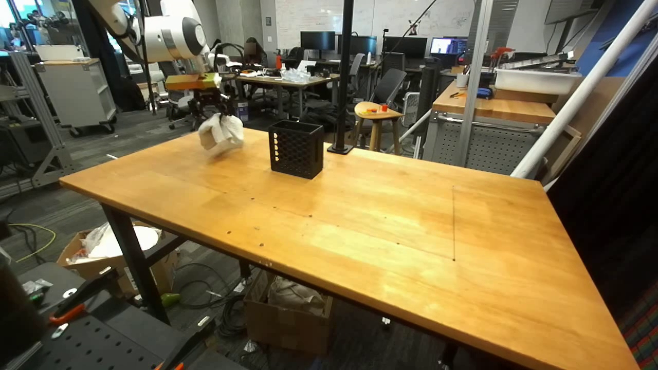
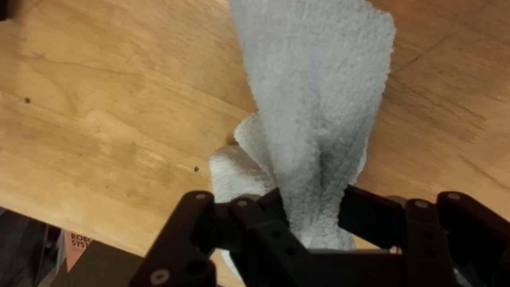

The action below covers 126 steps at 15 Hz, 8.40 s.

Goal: Put the white towel in the black basket.

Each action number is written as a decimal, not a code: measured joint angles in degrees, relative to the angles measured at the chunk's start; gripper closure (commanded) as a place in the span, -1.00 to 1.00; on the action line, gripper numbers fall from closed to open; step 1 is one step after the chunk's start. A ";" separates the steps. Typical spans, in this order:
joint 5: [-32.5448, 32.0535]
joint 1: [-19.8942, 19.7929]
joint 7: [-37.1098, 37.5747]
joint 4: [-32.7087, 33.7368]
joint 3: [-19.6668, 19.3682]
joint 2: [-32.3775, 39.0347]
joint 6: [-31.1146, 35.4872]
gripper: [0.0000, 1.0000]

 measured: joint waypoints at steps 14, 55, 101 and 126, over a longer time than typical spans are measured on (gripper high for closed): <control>-6.00 -3.60 -1.50 -0.51 -1.95 -13.83 -14.79 0.89; 9.56 -21.87 -25.31 -13.86 -0.85 -12.64 -5.62 0.89; 3.76 -18.85 -15.22 -8.66 -0.74 -15.44 -12.33 1.00; 19.38 -22.06 -23.11 -8.64 2.15 -3.59 -10.50 1.00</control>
